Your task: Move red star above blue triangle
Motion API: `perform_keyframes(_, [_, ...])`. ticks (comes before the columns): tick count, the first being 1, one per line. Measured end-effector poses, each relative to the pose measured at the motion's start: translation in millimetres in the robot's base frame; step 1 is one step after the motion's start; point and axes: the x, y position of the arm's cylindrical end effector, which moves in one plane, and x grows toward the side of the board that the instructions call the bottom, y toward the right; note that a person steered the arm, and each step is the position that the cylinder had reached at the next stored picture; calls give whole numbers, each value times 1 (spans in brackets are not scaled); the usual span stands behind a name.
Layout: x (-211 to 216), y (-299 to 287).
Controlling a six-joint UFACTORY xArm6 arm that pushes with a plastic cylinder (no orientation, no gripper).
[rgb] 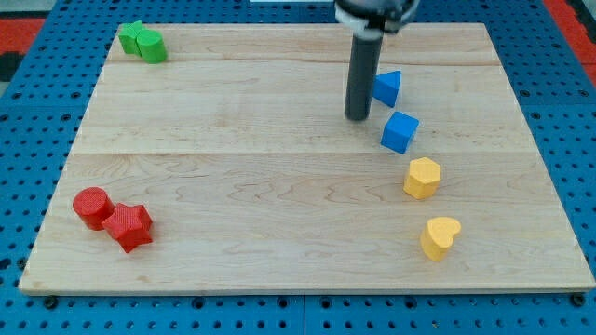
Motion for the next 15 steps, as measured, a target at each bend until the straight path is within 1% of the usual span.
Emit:
perform_keyframes(1, [124,-15])
perform_keyframes(2, [163,-123])
perform_keyframes(3, [164,-218])
perform_keyframes(4, [134,-255])
perform_keyframes(5, [122,-257])
perform_keyframes(6, [134,-288])
perform_keyframes(7, [88,-345])
perform_keyframes(8, [52,-250])
perform_keyframes(9, [40,-199])
perform_keyframes(10, [69,-275])
perform_keyframes(11, [131,-213])
perform_keyframes(12, [74,-179])
perform_keyframes(13, [6,-206])
perform_keyframes(14, [92,-211])
perform_keyframes(15, [55,-287])
